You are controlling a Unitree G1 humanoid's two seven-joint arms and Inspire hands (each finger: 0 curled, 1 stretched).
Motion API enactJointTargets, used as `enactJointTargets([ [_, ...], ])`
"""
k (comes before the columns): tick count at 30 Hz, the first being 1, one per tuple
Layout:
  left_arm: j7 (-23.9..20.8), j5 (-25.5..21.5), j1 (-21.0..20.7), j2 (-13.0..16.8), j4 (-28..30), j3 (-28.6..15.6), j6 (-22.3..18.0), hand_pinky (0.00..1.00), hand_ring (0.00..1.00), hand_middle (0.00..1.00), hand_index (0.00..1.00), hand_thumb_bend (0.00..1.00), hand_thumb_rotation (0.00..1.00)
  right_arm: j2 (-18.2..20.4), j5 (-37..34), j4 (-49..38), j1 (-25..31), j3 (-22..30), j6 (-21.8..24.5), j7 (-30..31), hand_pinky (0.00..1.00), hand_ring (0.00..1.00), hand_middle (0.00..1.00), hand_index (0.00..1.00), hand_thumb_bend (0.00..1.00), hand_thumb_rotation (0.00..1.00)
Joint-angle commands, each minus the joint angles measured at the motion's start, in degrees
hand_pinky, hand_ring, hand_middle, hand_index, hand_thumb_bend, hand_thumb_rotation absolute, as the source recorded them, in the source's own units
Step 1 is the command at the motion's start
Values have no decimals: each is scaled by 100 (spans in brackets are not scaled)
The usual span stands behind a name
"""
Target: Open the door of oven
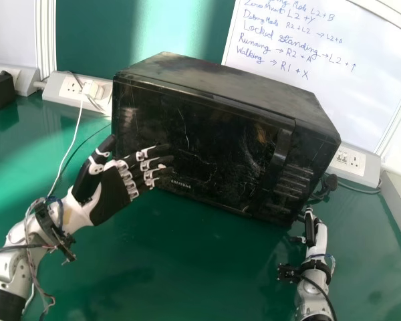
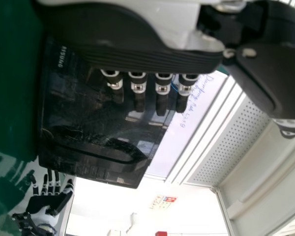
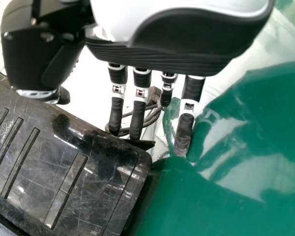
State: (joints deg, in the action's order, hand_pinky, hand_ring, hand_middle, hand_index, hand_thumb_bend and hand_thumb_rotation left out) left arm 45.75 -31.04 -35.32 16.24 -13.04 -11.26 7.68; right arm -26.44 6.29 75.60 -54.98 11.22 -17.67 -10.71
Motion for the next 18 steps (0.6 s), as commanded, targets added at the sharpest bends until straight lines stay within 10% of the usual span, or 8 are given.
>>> enactJointTargets([
  [1,83,39,-148,8,-154,62,-47,86,100,100,100,100,80,106,15,108,240,-23,103,53,35,47,70,71,60,100],
  [13,317,365,-779,-21,-974,199,-385,93,100,100,100,100,84,125,-26,107,255,30,93,12,35,46,70,70,60,100],
  [18,326,545,-1050,-96,-1431,263,-502,77,100,100,100,100,84,139,-24,112,273,38,78,17,35,47,69,69,59,100],
])
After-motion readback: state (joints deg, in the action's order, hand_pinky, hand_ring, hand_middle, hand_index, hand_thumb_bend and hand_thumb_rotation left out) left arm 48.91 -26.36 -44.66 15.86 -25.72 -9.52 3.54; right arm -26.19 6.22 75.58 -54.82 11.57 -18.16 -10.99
